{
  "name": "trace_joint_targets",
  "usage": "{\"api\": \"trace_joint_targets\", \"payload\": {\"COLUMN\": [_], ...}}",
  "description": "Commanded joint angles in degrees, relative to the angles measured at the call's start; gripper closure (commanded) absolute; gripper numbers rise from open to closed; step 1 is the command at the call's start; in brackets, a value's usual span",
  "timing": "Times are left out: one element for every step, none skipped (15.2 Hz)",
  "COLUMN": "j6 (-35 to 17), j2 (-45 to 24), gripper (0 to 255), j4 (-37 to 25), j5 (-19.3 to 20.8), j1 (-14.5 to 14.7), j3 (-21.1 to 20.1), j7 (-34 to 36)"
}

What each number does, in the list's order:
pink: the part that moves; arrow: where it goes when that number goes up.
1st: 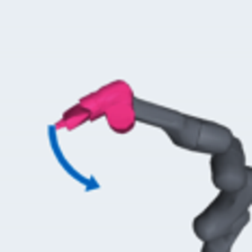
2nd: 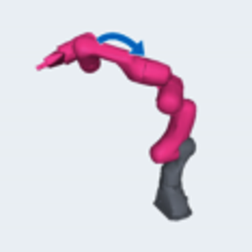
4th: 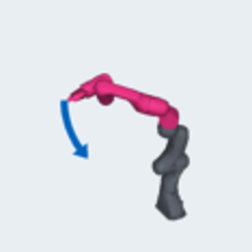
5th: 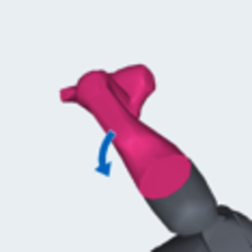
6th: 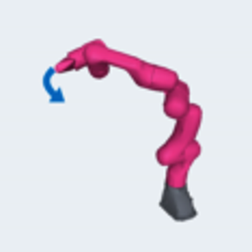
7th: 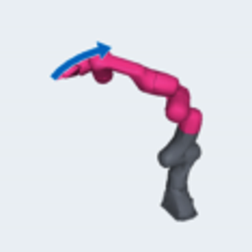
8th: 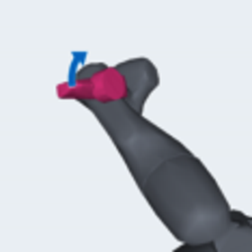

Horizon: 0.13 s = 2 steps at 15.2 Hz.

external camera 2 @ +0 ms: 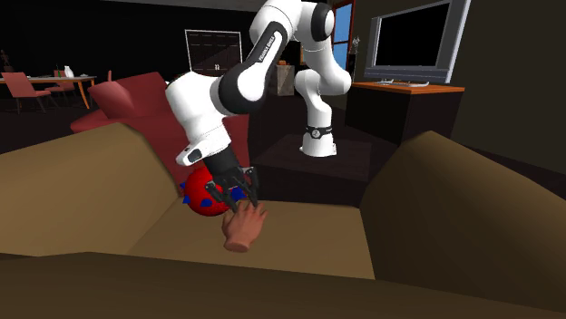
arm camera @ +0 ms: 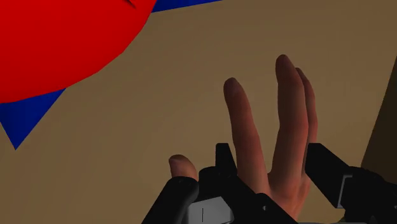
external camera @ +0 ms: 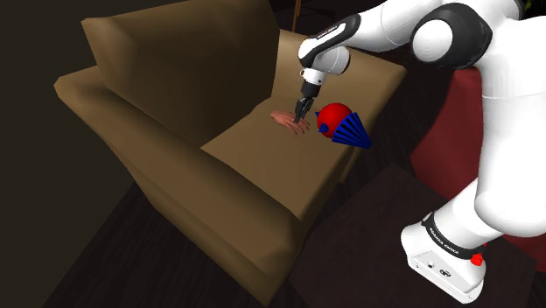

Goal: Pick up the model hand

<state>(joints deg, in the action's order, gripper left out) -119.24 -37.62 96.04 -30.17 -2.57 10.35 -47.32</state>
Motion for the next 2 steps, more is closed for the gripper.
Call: {"api": "trace_joint_targets", "payload": {"j6": [0.6,0.6], "j2": [0.5,0.5], "gripper": [255,255], "j4": [-0.1,-0.1], "j5": [0.2,0.2], "j1": [0.0,0.0], "j3": [0.1,0.1], "j7": [0.3,0.3]}}
